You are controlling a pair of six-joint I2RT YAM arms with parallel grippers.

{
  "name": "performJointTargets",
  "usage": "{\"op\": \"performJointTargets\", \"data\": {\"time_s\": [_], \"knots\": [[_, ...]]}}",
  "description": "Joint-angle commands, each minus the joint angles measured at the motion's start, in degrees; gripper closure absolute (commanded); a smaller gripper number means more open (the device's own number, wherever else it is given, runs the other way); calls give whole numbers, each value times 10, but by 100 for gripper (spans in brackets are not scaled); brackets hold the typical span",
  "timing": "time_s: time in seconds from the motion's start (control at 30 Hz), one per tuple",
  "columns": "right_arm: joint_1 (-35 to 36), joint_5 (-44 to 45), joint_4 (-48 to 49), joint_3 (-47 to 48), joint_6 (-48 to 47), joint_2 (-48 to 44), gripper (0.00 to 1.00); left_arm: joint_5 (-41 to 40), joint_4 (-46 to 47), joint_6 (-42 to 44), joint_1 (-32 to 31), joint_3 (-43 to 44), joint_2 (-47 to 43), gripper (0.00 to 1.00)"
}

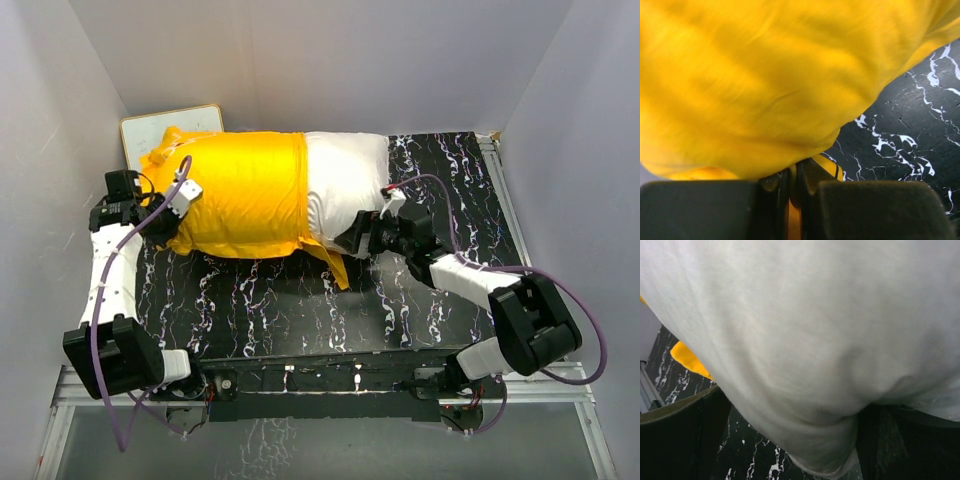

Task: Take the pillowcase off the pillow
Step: Remove the pillow from the pillowcase.

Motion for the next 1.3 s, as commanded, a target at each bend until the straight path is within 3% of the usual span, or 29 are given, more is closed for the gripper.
{"op": "performJointTargets", "data": {"time_s": [0.0, 0.03, 0.1, 0.13, 0.33, 0.43, 0.67, 0.8, 0.93, 1.03, 1.07, 1.13, 1.17, 1.27], "knots": [[55, 70, 68, 39, -10, 24, 16, 40, -23, -31, -71, 8, -39, 100], [58, 103, 65, 39, 1, 24, 30, 39, -27, -40, -88, 13, -43, 100], [58, 179, 33, 43, 21, 19, 76, 39, -41, -57, -115, 37, -45, 100], [58, 221, 10, 46, 21, 8, 90, 40, -50, -65, -125, 48, -45, 100], [43, 442, -1, -42, 20, -152, 92, -15, -69, -53, -130, 98, -40, 100], [-33, 475, -28, -93, 47, -244, 92, -93, -45, -29, -120, 88, -43, 100], [-283, 381, -111, -143, 120, -347, 92, -129, 21, 55, 34, 40, -32, 100], [-287, 383, -126, -143, 133, -343, 92, -151, 109, 111, 109, -35, -26, 100], [-288, 399, -144, -129, 121, -339, 92, -175, 164, 123, 141, -65, -6, 100], [-279, 301, -105, -123, 100, -338, 92, -87, 82, 112, 144, -18, -2, 100], [-271, 251, -75, -124, 105, -333, 92, -22, 32, 89, 137, 13, -4, 98], [-224, 201, -35, -121, 113, -318, 92, 77, -60, 30, 89, 88, 1, 62], [-181, 224, -43, -111, 105, -314, 92, 103, -94, -4, 46, 128, 8, 51], [-71, 284, -52, -103, 86, -330, 92, 126, -83, -141, -126, 214, 15, 43]]}}
